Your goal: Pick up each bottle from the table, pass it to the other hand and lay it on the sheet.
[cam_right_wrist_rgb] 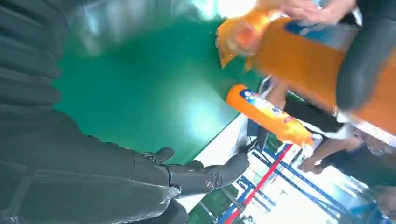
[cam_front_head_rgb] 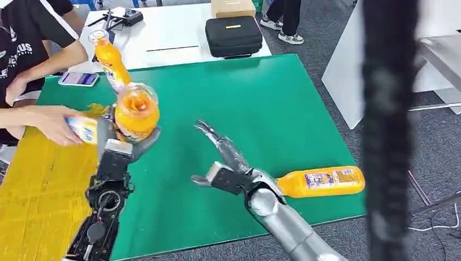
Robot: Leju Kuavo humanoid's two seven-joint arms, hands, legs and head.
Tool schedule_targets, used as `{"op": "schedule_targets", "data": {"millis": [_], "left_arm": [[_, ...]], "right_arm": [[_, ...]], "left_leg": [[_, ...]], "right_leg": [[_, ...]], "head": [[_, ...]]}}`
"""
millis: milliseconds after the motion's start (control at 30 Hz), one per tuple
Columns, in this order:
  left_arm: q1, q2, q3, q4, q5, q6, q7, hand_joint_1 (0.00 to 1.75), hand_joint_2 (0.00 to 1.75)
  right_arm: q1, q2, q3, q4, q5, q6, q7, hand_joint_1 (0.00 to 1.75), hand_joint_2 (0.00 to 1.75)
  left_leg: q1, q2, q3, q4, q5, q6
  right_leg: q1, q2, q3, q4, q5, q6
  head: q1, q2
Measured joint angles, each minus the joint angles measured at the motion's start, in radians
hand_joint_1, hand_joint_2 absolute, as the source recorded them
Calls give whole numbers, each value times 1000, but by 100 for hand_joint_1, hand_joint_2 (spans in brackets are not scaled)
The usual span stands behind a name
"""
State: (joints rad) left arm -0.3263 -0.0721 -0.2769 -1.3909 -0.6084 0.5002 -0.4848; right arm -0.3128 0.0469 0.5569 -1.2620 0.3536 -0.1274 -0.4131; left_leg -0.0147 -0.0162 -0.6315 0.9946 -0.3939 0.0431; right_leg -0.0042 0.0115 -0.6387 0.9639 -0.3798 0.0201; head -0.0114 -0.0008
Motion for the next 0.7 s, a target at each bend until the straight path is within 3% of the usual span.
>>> {"op": "schedule_targets", "data": {"millis": [167,467,600,700], "left_arm": [[4,50,64,6,-244,56,30,175,175],[-71,182,144,193,-885,110,295,175,175],[-155,291,-6,353,-955,46,594,175,175],[-204,343,-111,449,-956,33,641,175,175]], "right_arm": [[83,-40,-77,-123,-28,17,0,0,175],[179,-60,-204,-238,-46,57,-18,0,175],[199,-57,-245,-264,-41,80,-28,0,175],[214,-57,-263,-282,-42,90,-31,0,175]], "left_leg": [[0,0,0,0,0,0],[0,1,1,0,0,0],[0,1,1,0,0,-1],[0,1,1,0,1,-1]], "right_leg": [[0,0,0,0,0,0],[0,0,0,0,0,0],[0,0,-1,0,0,0],[0,0,-1,0,0,0]], "head": [[1,0],[0,0],[0,0],[0,0]]}}
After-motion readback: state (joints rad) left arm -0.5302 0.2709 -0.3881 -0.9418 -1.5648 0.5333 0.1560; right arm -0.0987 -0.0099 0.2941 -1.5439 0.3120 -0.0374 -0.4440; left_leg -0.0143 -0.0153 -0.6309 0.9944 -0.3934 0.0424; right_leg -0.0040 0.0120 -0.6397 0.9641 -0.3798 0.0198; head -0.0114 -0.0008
